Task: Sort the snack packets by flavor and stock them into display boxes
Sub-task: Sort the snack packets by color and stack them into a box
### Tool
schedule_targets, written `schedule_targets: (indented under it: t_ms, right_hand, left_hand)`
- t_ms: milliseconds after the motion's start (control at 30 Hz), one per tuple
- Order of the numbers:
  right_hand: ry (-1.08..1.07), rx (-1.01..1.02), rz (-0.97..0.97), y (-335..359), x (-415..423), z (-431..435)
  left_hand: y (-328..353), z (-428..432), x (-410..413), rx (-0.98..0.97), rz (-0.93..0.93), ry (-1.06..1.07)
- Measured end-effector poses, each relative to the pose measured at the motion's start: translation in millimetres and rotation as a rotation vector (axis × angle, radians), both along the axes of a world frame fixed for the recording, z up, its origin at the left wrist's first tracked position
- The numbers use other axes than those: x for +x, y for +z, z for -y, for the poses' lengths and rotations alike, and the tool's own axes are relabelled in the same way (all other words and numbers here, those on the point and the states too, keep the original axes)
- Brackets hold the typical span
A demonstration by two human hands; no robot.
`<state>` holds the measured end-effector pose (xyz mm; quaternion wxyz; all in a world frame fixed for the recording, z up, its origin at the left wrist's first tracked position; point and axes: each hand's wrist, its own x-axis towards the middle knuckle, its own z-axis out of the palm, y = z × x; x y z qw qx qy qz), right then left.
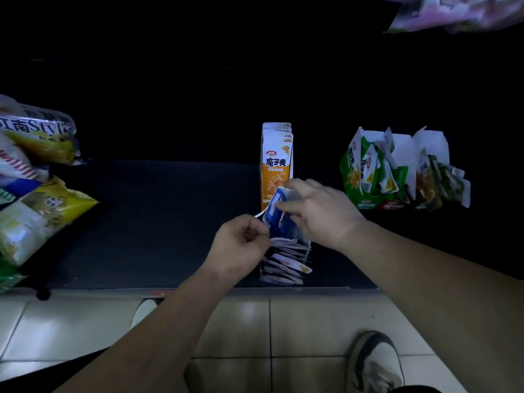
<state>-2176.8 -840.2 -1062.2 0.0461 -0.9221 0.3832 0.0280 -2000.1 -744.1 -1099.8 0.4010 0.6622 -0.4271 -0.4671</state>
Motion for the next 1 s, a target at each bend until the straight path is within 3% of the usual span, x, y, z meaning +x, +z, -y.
schedule_targets:
  t_ms: [133, 300, 633, 900, 1000]
  right_hand:
    - [-0.054, 0.028, 0.042, 0, -3, 3]
    - [-0.217, 0.116, 0.184, -1, 0, 12]
    - [-0.296, 0.075, 0.205, -4, -6, 13]
    - [-0.367, 0.213, 0.29, -5, -17, 17]
    - [-0.385, 0.229, 0.372, -4, -19, 17]
  left_hand:
    - [1, 9, -3, 0.057, -0.022, 0.103]
    - [-5, 27, -6, 0.051, 0.15, 0.132]
    - [-1, 33, -11, -0.114, 0.45, -0.109]
    - [-3, 42, -17, -0.071, 0.412, -0.168]
    - [1, 46, -18, -0.089, 0.299, -0.086]
